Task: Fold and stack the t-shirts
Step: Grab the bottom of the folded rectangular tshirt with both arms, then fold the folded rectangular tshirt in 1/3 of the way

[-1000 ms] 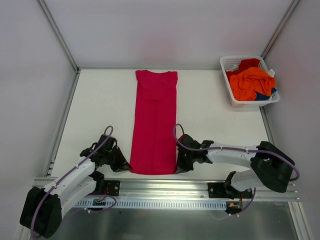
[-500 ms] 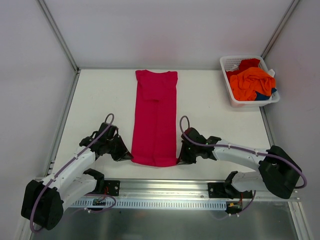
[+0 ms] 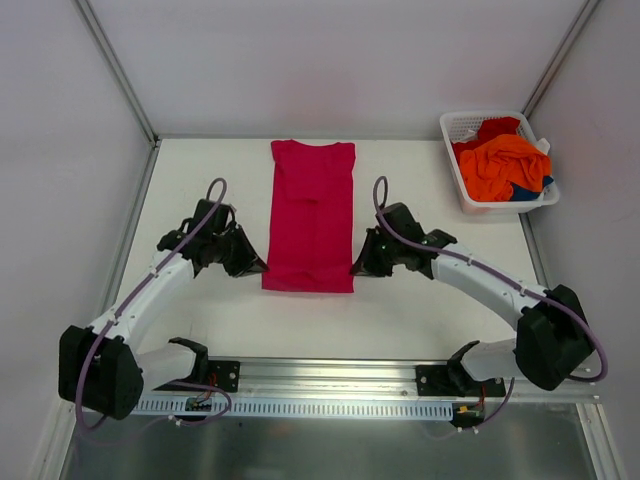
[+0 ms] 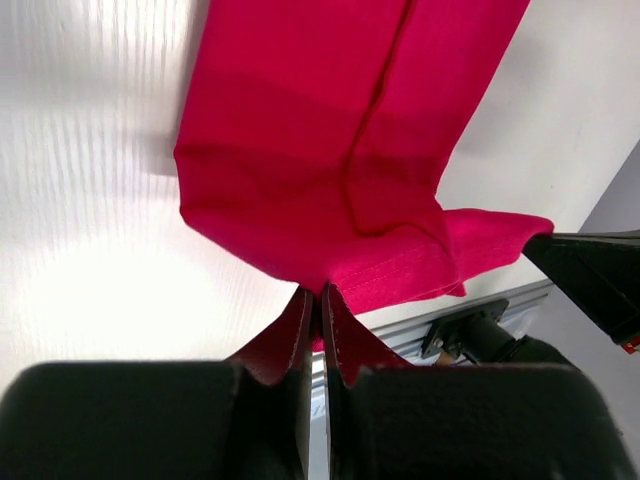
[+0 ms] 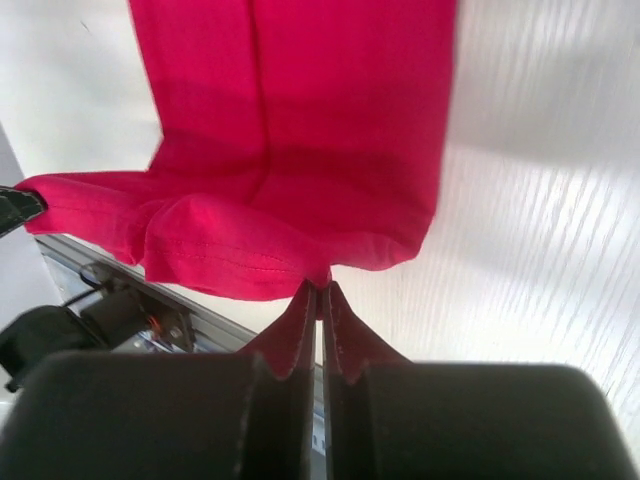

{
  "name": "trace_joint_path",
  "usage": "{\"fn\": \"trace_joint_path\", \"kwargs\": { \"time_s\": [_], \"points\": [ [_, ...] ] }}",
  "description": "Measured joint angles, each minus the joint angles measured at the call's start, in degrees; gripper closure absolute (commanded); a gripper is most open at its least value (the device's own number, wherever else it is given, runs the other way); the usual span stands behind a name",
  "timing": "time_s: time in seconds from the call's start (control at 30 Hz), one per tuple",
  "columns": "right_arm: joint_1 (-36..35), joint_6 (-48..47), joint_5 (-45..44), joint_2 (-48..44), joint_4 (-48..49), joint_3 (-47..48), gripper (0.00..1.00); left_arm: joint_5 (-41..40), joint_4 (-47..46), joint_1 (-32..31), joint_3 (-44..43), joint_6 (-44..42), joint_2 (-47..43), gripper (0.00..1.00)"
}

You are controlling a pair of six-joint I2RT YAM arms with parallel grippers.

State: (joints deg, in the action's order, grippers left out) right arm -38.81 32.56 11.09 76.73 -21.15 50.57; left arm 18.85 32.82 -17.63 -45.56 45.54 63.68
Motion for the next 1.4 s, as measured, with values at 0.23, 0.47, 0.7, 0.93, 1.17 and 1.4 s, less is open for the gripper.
{"fn": "trace_joint_path", "kwargs": {
  "time_s": [0.23,0.47,0.7,0.93,1.17,1.4],
  "points": [
    [5.33,-5.55,2.89,7.45,-2.03,11.02,0.99,-0.55,0.0,3.21,-10.56,-4.48,10.21,1.0],
    [7.72,-8.33,5.09,14.6,-2.75,17.84,1.0,-0.87,-0.74,4.74,-16.7,-7.32,18.69,1.0],
    [9.68,-10.1,6.4,19.74,-2.82,21.99,1.0,0.55,-1.11,6.86,-21.05,-8.74,24.39,1.0],
    [12.46,-11.02,7.82,23.21,-2.73,24.76,0.99,1.77,-2.58,7.23,-26.21,-9.38,29.4,1.0],
    [13.25,-12.24,7.91,26.56,-2.69,27.12,1.0,2.08,-3.74,7.23,-29.14,-10.4,34.73,1.0],
    [14.01,-13.66,8.79,31.1,-2.23,30.6,1.0,2.08,-4.09,7.23,-32.65,-10.67,39.19,1.0]
  ]
}}
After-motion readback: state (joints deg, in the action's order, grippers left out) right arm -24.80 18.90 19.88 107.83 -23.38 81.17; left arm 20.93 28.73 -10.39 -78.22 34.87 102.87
